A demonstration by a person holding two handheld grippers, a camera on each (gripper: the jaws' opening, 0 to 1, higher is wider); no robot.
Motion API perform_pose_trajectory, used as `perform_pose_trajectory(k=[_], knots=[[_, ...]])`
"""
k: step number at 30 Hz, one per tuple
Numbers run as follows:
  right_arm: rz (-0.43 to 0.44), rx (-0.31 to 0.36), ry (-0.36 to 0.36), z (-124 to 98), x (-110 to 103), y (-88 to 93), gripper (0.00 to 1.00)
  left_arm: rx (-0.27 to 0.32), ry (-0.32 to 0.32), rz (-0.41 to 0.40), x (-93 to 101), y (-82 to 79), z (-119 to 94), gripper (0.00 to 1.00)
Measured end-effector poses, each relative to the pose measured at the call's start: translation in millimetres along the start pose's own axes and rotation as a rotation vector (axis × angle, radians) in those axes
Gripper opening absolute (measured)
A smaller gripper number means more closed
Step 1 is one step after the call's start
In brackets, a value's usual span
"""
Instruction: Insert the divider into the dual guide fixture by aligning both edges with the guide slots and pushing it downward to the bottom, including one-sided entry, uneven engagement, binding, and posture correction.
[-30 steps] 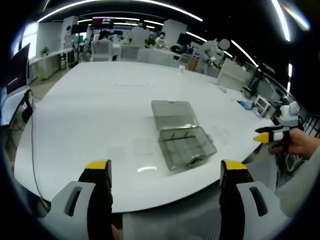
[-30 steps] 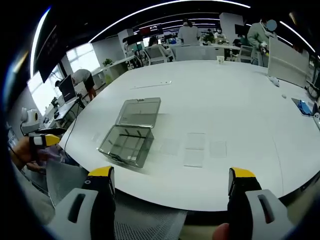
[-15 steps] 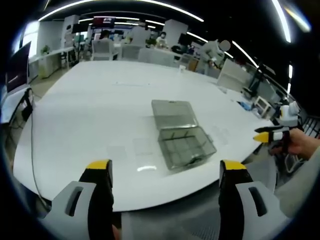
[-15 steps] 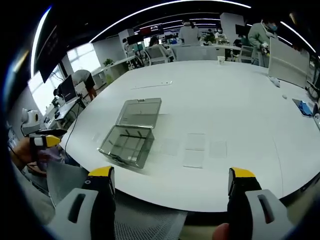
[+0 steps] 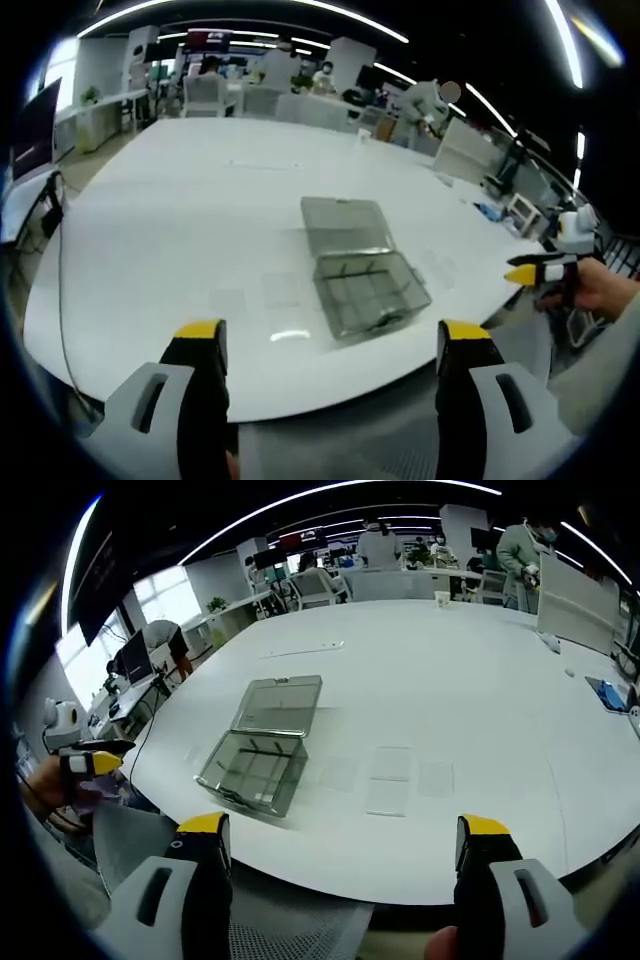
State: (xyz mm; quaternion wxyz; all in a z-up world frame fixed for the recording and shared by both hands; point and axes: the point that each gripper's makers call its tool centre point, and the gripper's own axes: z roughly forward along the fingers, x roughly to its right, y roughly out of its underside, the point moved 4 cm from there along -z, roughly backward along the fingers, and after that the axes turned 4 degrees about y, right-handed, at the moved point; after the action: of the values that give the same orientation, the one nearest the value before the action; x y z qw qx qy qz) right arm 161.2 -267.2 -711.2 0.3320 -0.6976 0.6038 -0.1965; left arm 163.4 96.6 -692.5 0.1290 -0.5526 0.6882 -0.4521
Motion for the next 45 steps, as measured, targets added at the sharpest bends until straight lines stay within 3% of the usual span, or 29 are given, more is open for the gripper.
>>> perform_pose_trajectory(k=[27, 45], knots=[[-0.001, -0.012, -0.010, 5.6, 0.4, -3.9, 0.90, -0.006, -0.007, -0.015, -1.3, 1.9, 4.0, 0.84], [0.047, -0.057, -0.044, 36.1, 8.7, -8.9, 0.81, -0.019, 0.016, -0.025, 4.1, 5.3, 9.7, 0.79]])
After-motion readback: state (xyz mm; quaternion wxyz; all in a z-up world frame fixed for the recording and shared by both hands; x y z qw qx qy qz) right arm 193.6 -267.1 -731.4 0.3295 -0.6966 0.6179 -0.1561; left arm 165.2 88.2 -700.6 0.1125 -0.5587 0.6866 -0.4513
